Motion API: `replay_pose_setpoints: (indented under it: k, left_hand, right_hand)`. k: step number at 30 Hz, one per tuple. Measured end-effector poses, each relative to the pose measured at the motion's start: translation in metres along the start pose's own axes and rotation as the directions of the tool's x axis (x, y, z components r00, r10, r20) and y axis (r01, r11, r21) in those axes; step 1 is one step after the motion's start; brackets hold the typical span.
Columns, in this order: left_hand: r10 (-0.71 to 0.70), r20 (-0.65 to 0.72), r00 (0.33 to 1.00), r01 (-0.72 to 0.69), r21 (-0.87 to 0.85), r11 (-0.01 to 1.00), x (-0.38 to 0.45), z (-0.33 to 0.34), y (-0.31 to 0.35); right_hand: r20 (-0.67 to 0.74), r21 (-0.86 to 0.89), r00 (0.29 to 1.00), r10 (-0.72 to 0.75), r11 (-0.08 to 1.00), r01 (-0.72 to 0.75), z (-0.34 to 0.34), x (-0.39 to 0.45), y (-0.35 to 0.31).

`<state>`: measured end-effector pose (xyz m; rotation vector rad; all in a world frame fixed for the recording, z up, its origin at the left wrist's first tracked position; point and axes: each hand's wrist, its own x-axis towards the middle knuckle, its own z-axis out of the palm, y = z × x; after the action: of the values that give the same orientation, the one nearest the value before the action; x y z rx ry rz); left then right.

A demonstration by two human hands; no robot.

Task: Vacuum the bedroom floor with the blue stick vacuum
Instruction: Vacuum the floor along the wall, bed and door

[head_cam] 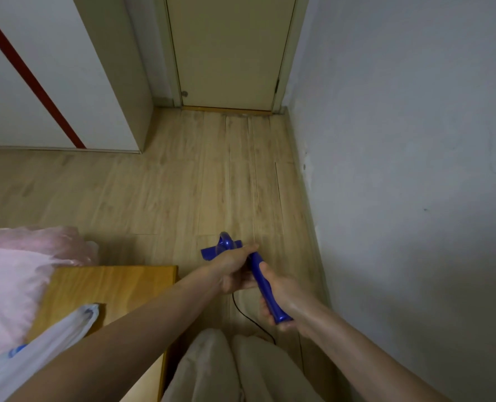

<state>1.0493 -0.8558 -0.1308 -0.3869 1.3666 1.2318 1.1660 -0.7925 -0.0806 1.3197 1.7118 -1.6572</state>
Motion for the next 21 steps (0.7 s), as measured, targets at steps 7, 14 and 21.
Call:
replay_pose_setpoints:
  k: [7,14,21]
  left_hand:
    - [0.037,-0.031,0.999,-0.039,-0.046,0.998,0.022,-0.011,0.014]
    - [0.111,-0.146,0.983,-0.122,-0.069,0.99,0.056,-0.032,0.06]
    - [0.128,-0.226,0.966,-0.145,-0.058,0.988,0.108,-0.028,0.112]
  right_hand:
    - [-0.028,0.083,0.998,-0.064,0.994,0.066,0.016,0.03,-0.007]
    - [0.018,-0.065,0.993,-0.114,0.991,0.115,0.028,0.096,-0.049]
    - [0.052,-0.121,0.991,-0.127,0.984,0.132,0.013,0.171,-0.083]
